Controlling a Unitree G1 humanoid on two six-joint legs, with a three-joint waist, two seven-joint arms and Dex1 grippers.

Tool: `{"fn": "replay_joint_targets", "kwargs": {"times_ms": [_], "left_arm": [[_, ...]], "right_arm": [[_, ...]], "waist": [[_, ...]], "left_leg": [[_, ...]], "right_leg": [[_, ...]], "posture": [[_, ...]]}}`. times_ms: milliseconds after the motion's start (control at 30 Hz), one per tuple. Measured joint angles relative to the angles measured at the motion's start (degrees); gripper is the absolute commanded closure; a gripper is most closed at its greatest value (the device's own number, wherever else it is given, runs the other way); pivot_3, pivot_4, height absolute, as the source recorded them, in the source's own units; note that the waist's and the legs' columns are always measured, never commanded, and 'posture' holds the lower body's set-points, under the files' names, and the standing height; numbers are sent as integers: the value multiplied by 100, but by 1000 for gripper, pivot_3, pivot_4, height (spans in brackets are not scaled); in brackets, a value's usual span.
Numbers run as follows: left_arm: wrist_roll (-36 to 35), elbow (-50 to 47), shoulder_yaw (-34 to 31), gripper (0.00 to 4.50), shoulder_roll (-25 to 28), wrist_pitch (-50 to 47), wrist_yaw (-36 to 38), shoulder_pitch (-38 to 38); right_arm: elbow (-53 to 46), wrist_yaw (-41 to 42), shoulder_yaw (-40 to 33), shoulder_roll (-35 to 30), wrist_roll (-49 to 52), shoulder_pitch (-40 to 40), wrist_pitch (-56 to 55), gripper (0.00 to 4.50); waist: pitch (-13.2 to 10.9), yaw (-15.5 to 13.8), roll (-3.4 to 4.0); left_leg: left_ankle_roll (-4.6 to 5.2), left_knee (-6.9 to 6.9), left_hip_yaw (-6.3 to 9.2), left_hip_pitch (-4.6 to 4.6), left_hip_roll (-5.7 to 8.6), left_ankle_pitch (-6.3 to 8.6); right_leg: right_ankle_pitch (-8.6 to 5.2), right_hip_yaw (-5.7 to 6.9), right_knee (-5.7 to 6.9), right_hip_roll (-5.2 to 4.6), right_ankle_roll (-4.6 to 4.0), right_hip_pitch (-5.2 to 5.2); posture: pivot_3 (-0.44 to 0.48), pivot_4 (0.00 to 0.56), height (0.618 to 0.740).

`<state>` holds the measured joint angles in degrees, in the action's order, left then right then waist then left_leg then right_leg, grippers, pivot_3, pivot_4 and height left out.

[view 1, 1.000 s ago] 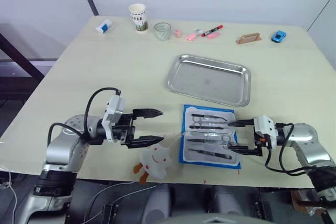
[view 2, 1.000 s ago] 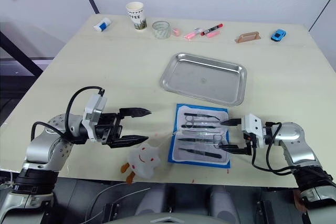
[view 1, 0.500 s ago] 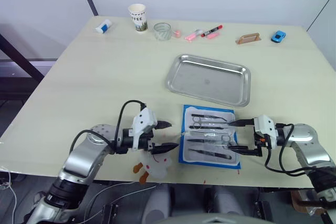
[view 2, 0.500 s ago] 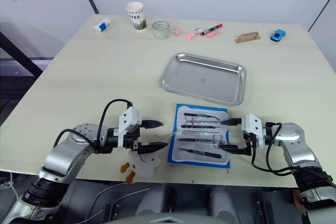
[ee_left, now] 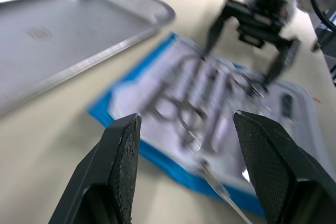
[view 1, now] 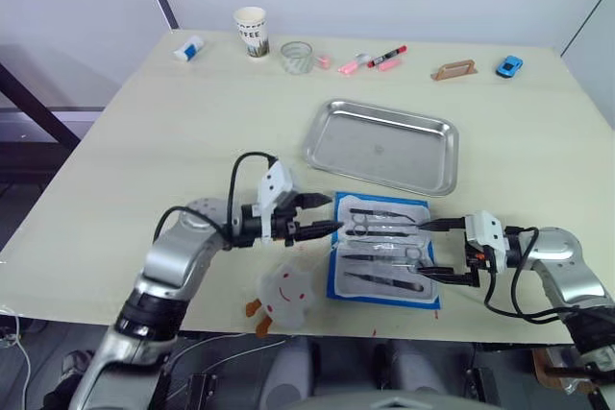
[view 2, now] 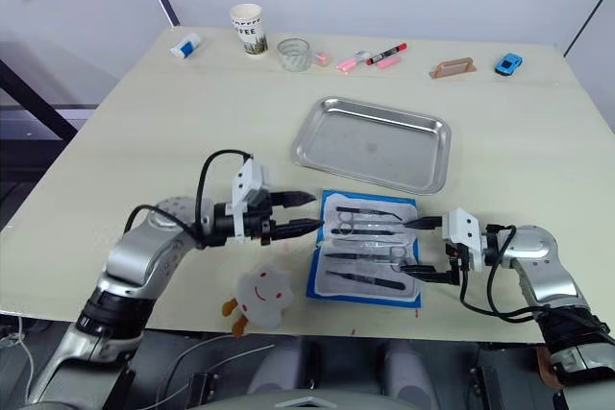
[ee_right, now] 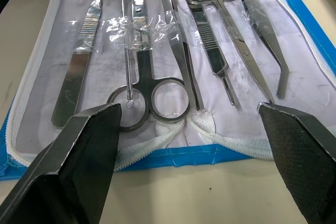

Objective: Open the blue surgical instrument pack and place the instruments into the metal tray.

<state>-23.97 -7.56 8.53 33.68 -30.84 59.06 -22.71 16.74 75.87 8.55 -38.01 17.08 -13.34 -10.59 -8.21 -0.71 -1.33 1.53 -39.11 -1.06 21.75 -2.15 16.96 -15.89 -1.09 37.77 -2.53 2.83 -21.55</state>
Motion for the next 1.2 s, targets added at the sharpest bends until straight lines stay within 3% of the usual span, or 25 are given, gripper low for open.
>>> {"fn": "replay_joint_targets", "kwargs": {"times_ms": [67,500,1200], "left_arm": [[170,330,178,3251,-51,85,93,-298],[1075,1689,975,3251,-412,1205,759,-1228],[2030,2921,1380,3251,-1027,1881,943,-1915]], "right_arm": [[-2,-1,0,0,-5,-9,23,0],[-15,-7,16,5,-8,-46,46,0],[-50,-34,-12,-2,-11,-6,74,0]], "waist": [[0,-1,0],[0,6,-1],[0,2,-1]], "left_leg": [[0,-1,-1,0,6,0],[0,-4,-4,0,5,0],[0,-6,-4,1,5,0]], "right_leg": [[0,-1,0,5,0,0],[0,-13,0,20,-1,0],[0,-16,0,25,0,0]], "posture": [[0,150,740],[0,150,740],[0,150,740]]}}
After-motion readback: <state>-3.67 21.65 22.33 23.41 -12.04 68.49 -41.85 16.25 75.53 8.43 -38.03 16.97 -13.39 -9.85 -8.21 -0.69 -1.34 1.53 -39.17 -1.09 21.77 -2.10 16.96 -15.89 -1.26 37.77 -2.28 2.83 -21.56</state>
